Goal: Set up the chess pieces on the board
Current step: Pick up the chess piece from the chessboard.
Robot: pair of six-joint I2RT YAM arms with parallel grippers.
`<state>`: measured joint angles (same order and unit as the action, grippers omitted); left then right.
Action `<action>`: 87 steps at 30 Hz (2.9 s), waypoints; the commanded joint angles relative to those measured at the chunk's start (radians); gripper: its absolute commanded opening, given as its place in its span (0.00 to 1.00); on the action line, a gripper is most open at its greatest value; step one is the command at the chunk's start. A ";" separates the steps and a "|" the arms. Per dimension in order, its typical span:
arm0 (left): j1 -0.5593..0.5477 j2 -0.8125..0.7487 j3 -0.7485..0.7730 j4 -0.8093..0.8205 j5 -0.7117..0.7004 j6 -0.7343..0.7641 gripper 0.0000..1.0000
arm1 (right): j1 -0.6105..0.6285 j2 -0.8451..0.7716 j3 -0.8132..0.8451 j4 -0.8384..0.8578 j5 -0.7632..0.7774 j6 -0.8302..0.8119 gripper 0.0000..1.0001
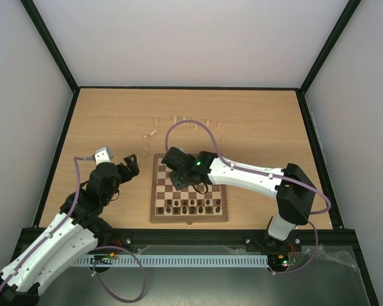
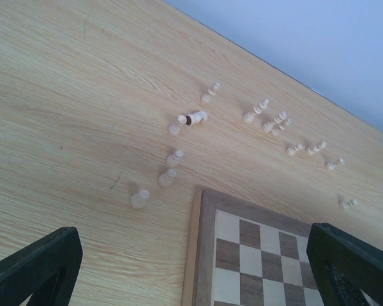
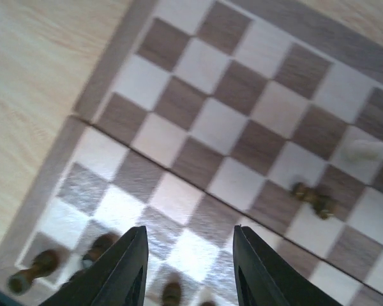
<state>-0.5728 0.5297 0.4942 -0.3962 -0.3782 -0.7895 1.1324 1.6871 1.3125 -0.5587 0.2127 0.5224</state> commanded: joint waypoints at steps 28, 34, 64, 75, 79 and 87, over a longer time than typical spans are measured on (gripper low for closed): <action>0.004 -0.003 0.007 -0.006 -0.021 0.006 1.00 | -0.271 0.055 -0.140 0.045 -0.131 -0.210 0.33; 0.005 0.001 0.007 -0.006 -0.025 0.007 0.99 | -0.275 0.083 -0.132 0.049 -0.134 -0.221 0.33; 0.006 0.012 -0.004 0.005 -0.030 0.004 0.99 | -0.295 0.078 -0.196 0.068 -0.148 -0.209 0.34; 0.005 0.011 -0.006 0.009 -0.025 0.003 0.99 | -0.295 0.042 -0.222 0.048 -0.124 -0.190 0.33; 0.007 0.011 -0.005 0.010 -0.025 0.003 1.00 | -0.295 0.031 -0.229 0.044 -0.122 -0.188 0.33; 0.005 0.021 -0.002 0.017 -0.024 0.004 0.99 | -0.295 0.032 -0.231 0.046 -0.119 -0.191 0.25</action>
<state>-0.5709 0.5446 0.4934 -0.3950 -0.3874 -0.7891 0.8433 1.7332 1.1030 -0.4458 0.0914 0.3260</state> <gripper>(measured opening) 0.994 0.260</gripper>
